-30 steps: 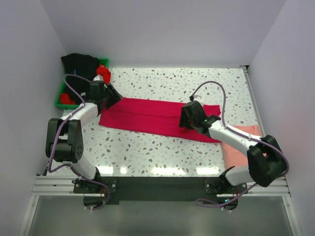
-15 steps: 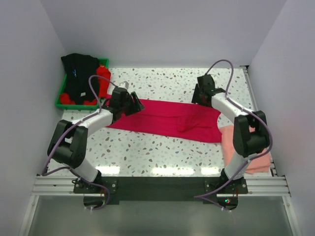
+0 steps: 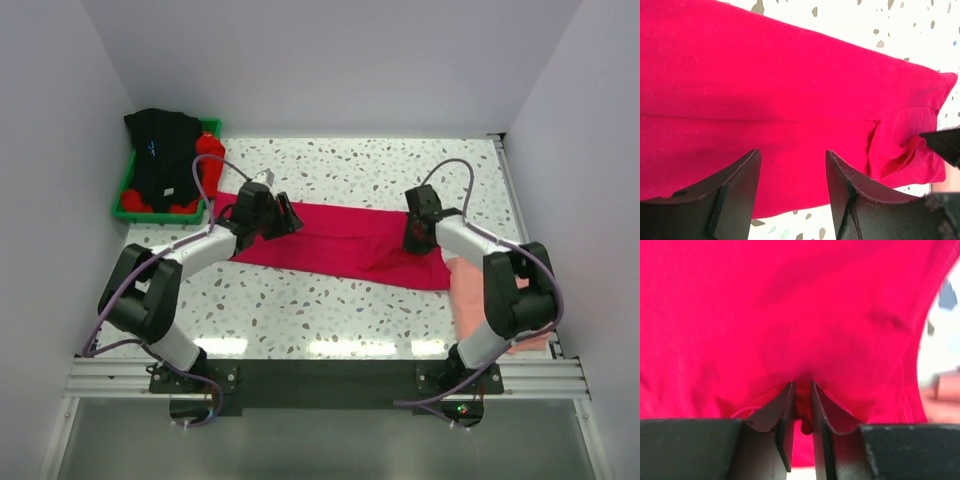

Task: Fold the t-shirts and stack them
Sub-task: Fold the tshirt

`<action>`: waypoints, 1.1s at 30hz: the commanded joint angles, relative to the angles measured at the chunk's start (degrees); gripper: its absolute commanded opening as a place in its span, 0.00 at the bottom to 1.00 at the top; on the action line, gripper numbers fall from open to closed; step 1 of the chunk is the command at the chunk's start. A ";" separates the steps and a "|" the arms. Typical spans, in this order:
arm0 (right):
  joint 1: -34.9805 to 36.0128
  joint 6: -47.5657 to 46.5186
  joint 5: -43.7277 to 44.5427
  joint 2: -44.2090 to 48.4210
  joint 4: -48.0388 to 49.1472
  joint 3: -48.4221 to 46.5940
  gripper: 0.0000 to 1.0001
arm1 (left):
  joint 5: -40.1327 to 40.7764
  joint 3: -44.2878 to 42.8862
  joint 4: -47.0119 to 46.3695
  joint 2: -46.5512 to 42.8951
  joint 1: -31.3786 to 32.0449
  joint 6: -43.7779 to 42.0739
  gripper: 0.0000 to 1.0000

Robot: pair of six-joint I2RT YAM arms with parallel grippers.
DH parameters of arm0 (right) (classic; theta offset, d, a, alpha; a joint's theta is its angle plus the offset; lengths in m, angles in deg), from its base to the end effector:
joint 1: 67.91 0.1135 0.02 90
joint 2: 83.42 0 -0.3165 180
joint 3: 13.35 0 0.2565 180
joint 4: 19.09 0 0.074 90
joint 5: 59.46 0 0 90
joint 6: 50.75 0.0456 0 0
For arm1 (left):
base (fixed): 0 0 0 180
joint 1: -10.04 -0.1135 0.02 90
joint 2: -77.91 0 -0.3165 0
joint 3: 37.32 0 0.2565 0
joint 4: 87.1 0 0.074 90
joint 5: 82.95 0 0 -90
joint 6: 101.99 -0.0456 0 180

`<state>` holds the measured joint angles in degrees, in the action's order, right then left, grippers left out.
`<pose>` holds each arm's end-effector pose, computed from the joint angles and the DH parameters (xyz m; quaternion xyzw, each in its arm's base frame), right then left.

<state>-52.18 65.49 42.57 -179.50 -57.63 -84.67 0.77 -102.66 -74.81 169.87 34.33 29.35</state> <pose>0.3296 0.0830 0.2148 0.1127 0.9613 -0.0130 0.2509 0.3197 -0.1497 0.2399 -0.1102 0.8944 -0.2749 0.3351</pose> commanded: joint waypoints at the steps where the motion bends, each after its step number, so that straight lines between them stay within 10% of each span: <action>1: 0.01 0.83 -2.97 8.94 1.11 3.21 0.20 | -0.04 0.22 -3.07 -1.79 0.14 -0.74 0.59; 15: 0.01 3.91 -8.00 27.25 -0.21 16.58 0.34 | 0.83 0.57 -2.81 -1.52 0.14 -0.74 0.59; 33: 0.01 6.19 -3.85 11.52 3.74 9.10 0.41 | 16.65 1.36 4.22 3.49 0.05 -0.74 0.51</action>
<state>-52.18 70.45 38.79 -166.78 -56.83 -76.81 14.85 -102.31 -70.81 172.80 34.33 29.11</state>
